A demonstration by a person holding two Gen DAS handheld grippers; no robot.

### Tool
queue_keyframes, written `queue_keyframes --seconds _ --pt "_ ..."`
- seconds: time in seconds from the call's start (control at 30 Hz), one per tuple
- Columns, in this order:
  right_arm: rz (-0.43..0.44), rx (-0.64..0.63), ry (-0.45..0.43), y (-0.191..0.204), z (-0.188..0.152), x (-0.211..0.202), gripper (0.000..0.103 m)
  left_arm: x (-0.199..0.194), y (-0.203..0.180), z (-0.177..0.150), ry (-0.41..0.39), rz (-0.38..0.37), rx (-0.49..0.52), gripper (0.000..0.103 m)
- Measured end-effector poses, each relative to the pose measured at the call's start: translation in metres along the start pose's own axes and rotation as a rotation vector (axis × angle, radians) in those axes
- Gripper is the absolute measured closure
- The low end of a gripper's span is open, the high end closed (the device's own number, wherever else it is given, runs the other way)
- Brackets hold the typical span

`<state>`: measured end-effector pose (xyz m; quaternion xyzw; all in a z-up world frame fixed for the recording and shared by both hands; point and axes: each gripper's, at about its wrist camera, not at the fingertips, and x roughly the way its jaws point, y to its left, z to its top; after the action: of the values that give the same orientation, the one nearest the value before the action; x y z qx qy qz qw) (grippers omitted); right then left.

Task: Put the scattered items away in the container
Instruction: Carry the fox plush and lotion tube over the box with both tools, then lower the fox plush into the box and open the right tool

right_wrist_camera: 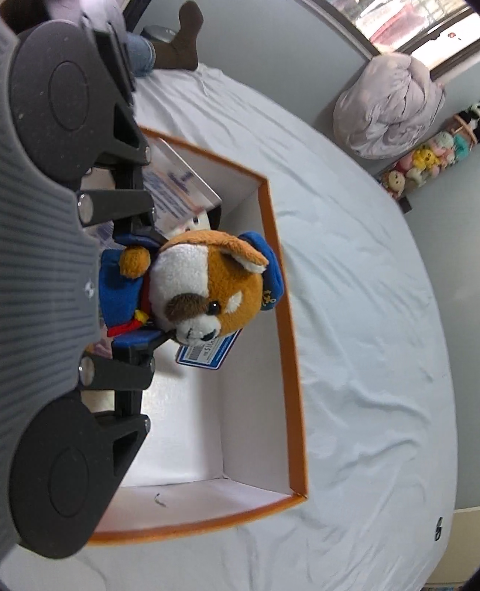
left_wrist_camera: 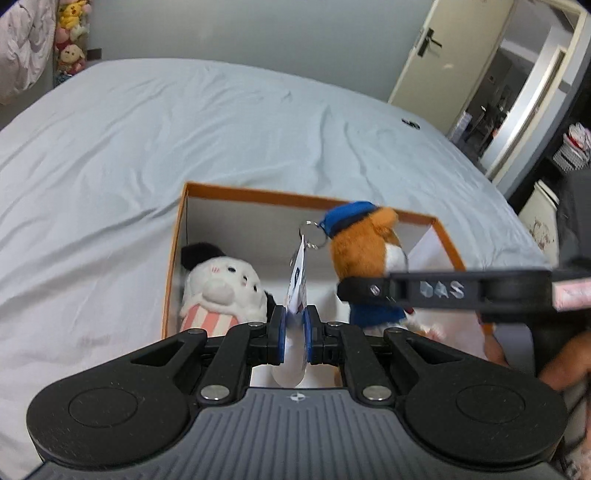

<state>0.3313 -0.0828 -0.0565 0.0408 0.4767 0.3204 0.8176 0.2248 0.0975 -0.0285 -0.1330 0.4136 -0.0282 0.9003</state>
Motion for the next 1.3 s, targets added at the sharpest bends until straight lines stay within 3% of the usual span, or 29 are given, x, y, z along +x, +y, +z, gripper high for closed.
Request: queue_keyframes --seconds 0.33,0.5,0.57,0.8,1.0,1.3 --pt "-0.004 0.026 0.080 -0.006 0.003 0.043 0.055 0.018 0.006 -0.008 0.054 0.037 0.076 0.091" --pt "0.009 0.047 0.112 -0.009 0.006 0.053 0.048 0.021 0.010 -0.008 0.065 0.034 0.086 0.089" --pt "0.006 0.027 0.108 -0.006 0.008 0.053 0.048 0.019 0.010 -0.008 0.077 0.034 0.103 0.084" --pt "-0.036 -0.160 0.138 -0.003 0.008 0.027 0.045 0.002 0.008 -0.008 0.081 0.054 0.171 0.056" --pt "-0.115 -0.240 0.200 -0.017 0.004 -0.005 0.036 -0.012 0.006 -0.004 0.061 0.040 0.185 0.052" --pt "-0.165 -0.156 0.363 -0.023 -0.010 -0.015 0.033 -0.018 0.018 0.008 0.069 0.032 0.077 0.050"
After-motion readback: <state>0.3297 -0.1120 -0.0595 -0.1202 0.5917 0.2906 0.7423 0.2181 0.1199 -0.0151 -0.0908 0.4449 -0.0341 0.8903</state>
